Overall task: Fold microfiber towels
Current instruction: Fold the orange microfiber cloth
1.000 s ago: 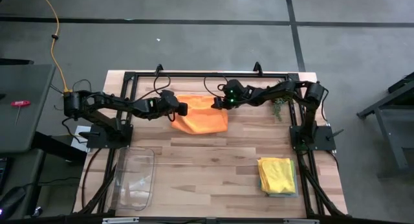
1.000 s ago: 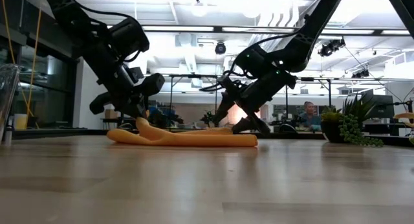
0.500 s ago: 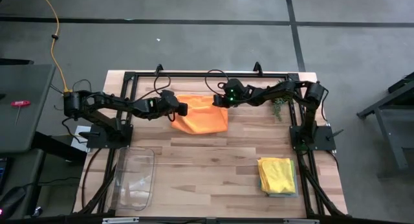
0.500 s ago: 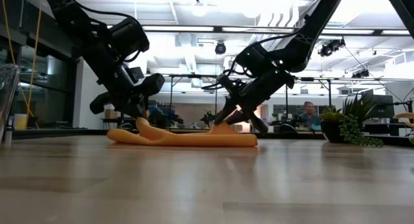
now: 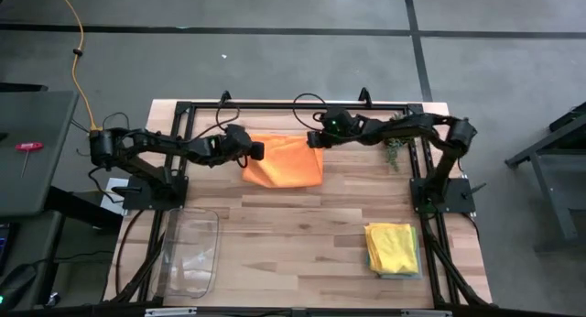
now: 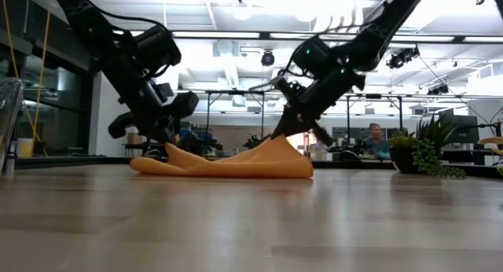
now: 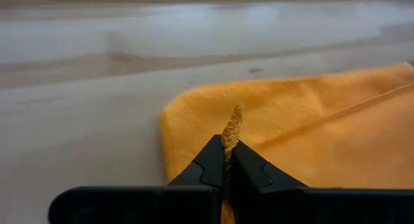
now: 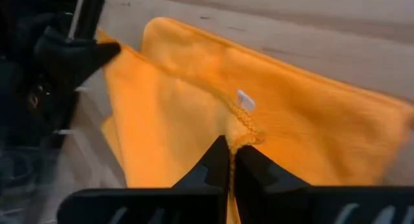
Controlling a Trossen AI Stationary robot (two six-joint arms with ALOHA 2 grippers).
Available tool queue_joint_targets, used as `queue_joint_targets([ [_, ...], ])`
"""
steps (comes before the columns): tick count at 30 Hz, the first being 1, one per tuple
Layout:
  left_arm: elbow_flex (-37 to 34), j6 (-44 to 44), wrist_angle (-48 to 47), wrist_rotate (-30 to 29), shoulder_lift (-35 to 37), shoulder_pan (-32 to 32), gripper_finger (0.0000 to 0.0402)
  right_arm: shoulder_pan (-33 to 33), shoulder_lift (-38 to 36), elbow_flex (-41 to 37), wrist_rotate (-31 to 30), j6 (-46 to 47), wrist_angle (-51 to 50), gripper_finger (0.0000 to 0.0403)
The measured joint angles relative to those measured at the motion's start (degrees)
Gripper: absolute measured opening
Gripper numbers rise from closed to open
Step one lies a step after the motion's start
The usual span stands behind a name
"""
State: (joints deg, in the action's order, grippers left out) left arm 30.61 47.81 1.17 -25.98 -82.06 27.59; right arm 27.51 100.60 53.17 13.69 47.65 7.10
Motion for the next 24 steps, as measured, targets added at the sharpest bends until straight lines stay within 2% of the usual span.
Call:
queue_joint_targets([
  [4,0.0,-0.02,0.46,-0.02,0.0,2.83,0.0001,0.58,-2.86,0.0,-3.51,-1.74,-6.19,0.0001],
  [10,0.0,-1.46,2.71,0.08,0.0,5.87,0.0001,0.06,-2.42,0.0,-6.11,-1.4,-8.88,0.0001],
  [16,0.0,-7.37,6.12,2.28,-0.31,6.52,0.0001,-0.19,-2.39,0.0,-9.67,-0.68,-9.71,0.0],
  [24,0.0,-7.54,6.26,3.37,-3.07,6.48,0.0001,-0.24,-2.4,0.0,-12.29,1.38,-11.08,0.0],
])
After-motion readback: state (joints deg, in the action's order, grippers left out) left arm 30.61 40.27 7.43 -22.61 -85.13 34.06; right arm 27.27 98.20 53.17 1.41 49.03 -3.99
